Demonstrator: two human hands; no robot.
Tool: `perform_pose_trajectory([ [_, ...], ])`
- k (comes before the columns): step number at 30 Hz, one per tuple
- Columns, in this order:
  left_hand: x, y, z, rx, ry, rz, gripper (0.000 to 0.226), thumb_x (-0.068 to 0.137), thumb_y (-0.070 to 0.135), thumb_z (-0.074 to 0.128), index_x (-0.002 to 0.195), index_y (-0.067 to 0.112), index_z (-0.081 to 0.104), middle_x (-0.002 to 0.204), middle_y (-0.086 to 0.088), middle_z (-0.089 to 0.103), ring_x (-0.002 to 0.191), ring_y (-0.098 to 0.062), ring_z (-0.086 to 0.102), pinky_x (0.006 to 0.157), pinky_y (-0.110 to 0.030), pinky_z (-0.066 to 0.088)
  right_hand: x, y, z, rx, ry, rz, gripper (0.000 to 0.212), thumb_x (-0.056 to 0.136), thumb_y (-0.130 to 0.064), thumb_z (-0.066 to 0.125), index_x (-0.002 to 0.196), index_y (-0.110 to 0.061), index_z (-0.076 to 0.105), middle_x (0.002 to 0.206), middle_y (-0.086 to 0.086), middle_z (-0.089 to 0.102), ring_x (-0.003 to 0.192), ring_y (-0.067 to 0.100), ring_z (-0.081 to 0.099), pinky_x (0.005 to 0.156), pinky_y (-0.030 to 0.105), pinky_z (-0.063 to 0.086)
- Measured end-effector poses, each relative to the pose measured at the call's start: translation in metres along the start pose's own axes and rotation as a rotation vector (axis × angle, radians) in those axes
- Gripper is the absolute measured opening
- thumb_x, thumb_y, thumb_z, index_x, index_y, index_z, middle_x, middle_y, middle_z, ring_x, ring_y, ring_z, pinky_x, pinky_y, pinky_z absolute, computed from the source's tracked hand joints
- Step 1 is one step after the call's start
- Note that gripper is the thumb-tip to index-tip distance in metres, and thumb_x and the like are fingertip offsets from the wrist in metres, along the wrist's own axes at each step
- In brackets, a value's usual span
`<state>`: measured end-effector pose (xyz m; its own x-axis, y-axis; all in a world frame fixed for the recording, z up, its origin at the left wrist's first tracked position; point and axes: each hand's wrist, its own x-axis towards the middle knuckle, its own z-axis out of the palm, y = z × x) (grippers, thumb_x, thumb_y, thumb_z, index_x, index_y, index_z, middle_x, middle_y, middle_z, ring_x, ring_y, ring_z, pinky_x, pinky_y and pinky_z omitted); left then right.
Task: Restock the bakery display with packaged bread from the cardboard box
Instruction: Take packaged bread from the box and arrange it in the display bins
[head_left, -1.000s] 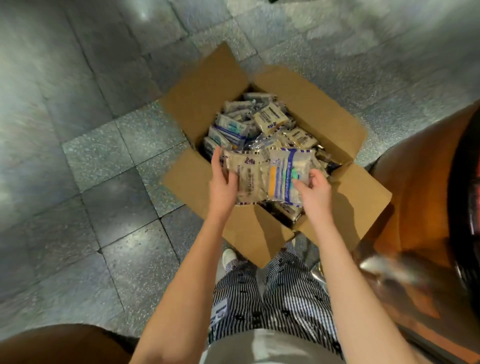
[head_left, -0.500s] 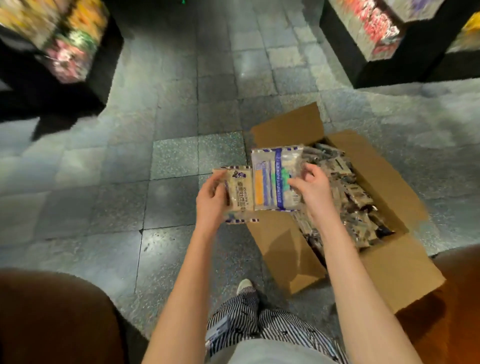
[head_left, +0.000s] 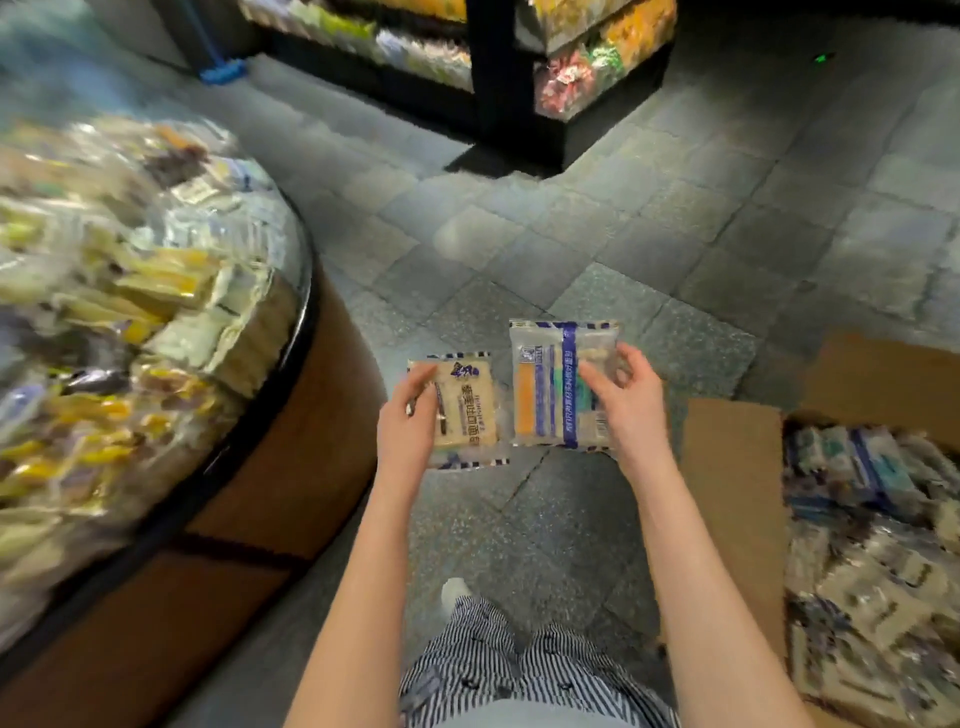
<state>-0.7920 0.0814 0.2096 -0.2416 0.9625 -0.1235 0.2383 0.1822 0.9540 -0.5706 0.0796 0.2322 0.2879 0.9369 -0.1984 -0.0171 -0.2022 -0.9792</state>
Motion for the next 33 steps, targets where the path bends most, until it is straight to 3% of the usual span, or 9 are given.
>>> perform_pose_trajectory([
  [5, -0.008, -0.014, -0.090, -0.070, 0.235, -0.019, 0.031, 0.102, 0.013, 0.048, 0.128, 0.022, 0.062, 0.128, 0.005, 0.062, 0.116, -0.013, 0.060, 0.096, -0.033, 0.052, -0.014, -0.017, 0.079, -0.119, -0.205, -0.159, 0.052, 0.088, -0.007, 0.070, 0.128, -0.030, 0.047, 0.114, -0.011, 0.063, 0.102, 0.006, 0.064, 0.092, 0.023, 0.050],
  [9, -0.025, -0.034, -0.167, -0.105, 0.355, -0.026, 0.028, 0.102, 0.018, 0.051, 0.127, 0.027, 0.062, 0.130, 0.005, 0.061, 0.116, -0.009, 0.058, 0.099, -0.034, 0.050, -0.044, -0.023, 0.155, -0.180, -0.343, -0.195, 0.046, 0.084, 0.001, 0.071, 0.119, -0.020, 0.050, 0.092, -0.005, 0.068, 0.078, 0.008, 0.064, 0.070, 0.018, 0.054],
  [13, -0.044, -0.059, -0.255, -0.116, 0.453, -0.044, 0.022, 0.101, 0.025, 0.054, 0.118, 0.038, 0.061, 0.130, 0.004, 0.061, 0.117, -0.015, 0.058, 0.097, -0.036, 0.051, -0.087, -0.024, 0.238, -0.190, -0.462, -0.167, 0.034, 0.084, 0.005, 0.069, 0.111, -0.012, 0.055, 0.092, -0.002, 0.068, 0.071, -0.004, 0.066, 0.058, 0.011, 0.051],
  [16, -0.059, -0.079, -0.335, -0.072, 0.508, -0.044, 0.022, 0.102, 0.024, 0.052, 0.117, 0.038, 0.060, 0.129, 0.002, 0.061, 0.117, -0.018, 0.057, 0.091, -0.031, 0.050, -0.130, -0.021, 0.310, -0.161, -0.558, -0.163, 0.033, 0.087, 0.003, 0.067, 0.114, -0.012, 0.057, 0.091, -0.006, 0.068, 0.070, -0.010, 0.065, 0.057, 0.010, 0.050],
  [22, -0.111, -0.127, -0.493, -0.141, 0.714, -0.076, 0.027, 0.100, 0.019, 0.055, 0.110, 0.044, 0.062, 0.128, 0.007, 0.061, 0.121, -0.014, 0.057, 0.104, -0.047, 0.048, -0.226, -0.011, 0.454, -0.216, -0.726, -0.280, 0.045, 0.088, -0.021, 0.073, 0.128, -0.029, 0.056, 0.110, -0.004, 0.069, 0.098, 0.004, 0.066, 0.075, 0.021, 0.057],
  [24, -0.132, -0.141, -0.536, -0.162, 0.779, -0.091, 0.027, 0.100, 0.019, 0.055, 0.113, 0.041, 0.063, 0.127, 0.006, 0.062, 0.119, -0.014, 0.058, 0.103, -0.048, 0.048, -0.258, -0.011, 0.495, -0.254, -0.773, -0.333, 0.045, 0.088, -0.025, 0.073, 0.129, -0.028, 0.057, 0.109, -0.006, 0.067, 0.098, 0.003, 0.064, 0.069, 0.012, 0.053],
  [26, -0.153, -0.156, -0.572, -0.186, 0.858, -0.111, 0.027, 0.100, 0.018, 0.054, 0.118, 0.035, 0.063, 0.126, 0.007, 0.062, 0.120, -0.014, 0.057, 0.104, -0.048, 0.048, -0.286, -0.014, 0.528, -0.312, -0.824, -0.421, 0.039, 0.089, -0.026, 0.071, 0.125, -0.029, 0.059, 0.104, -0.010, 0.065, 0.094, -0.003, 0.061, 0.064, 0.007, 0.049],
  [29, -0.176, -0.173, -0.612, -0.231, 0.978, -0.150, 0.026, 0.101, 0.017, 0.054, 0.116, 0.036, 0.063, 0.123, 0.010, 0.062, 0.119, -0.013, 0.057, 0.105, -0.044, 0.047, -0.315, -0.019, 0.572, -0.311, -0.910, -0.514, 0.022, 0.091, -0.023, 0.068, 0.112, -0.031, 0.065, 0.104, -0.009, 0.067, 0.089, 0.003, 0.065, 0.064, 0.020, 0.055],
  [33, -0.193, -0.194, -0.649, -0.273, 1.062, -0.164, 0.030, 0.100, 0.013, 0.055, 0.110, 0.041, 0.062, 0.126, 0.003, 0.064, 0.118, -0.016, 0.059, 0.105, -0.046, 0.047, -0.343, -0.023, 0.626, -0.171, -1.062, -0.339, 0.026, 0.091, -0.014, 0.069, 0.091, -0.040, 0.066, 0.104, -0.001, 0.071, 0.090, 0.020, 0.072, 0.064, 0.032, 0.060],
])
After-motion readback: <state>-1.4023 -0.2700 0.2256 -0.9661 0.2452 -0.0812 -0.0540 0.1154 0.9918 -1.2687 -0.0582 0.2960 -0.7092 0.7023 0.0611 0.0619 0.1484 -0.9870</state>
